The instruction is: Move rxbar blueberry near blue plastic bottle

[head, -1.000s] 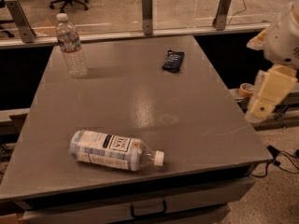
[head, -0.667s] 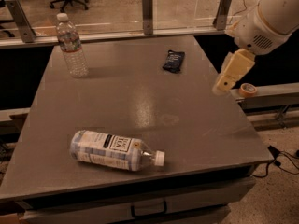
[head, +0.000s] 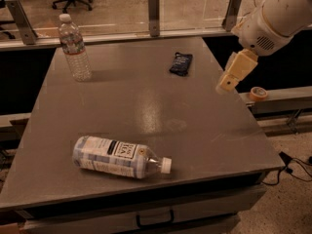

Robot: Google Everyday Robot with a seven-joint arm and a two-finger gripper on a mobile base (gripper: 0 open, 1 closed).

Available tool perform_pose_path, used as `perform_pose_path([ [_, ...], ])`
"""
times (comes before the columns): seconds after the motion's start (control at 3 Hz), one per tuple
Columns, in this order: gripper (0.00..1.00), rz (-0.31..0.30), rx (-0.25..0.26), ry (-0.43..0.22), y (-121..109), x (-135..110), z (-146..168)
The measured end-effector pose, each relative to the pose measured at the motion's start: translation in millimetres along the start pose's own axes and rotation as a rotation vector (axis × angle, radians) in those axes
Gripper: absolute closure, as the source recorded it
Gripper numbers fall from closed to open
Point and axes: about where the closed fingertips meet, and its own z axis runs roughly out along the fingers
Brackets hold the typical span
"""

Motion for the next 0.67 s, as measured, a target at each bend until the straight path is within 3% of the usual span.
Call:
perform_pose_path([
  [0.33, 0.00, 0.032, 0.022, -0.024, -4.0, 1.2, 2.7],
  [0.67, 0.00, 0.122, 0.064, -0.105, -29.1, 3.7, 27.2],
])
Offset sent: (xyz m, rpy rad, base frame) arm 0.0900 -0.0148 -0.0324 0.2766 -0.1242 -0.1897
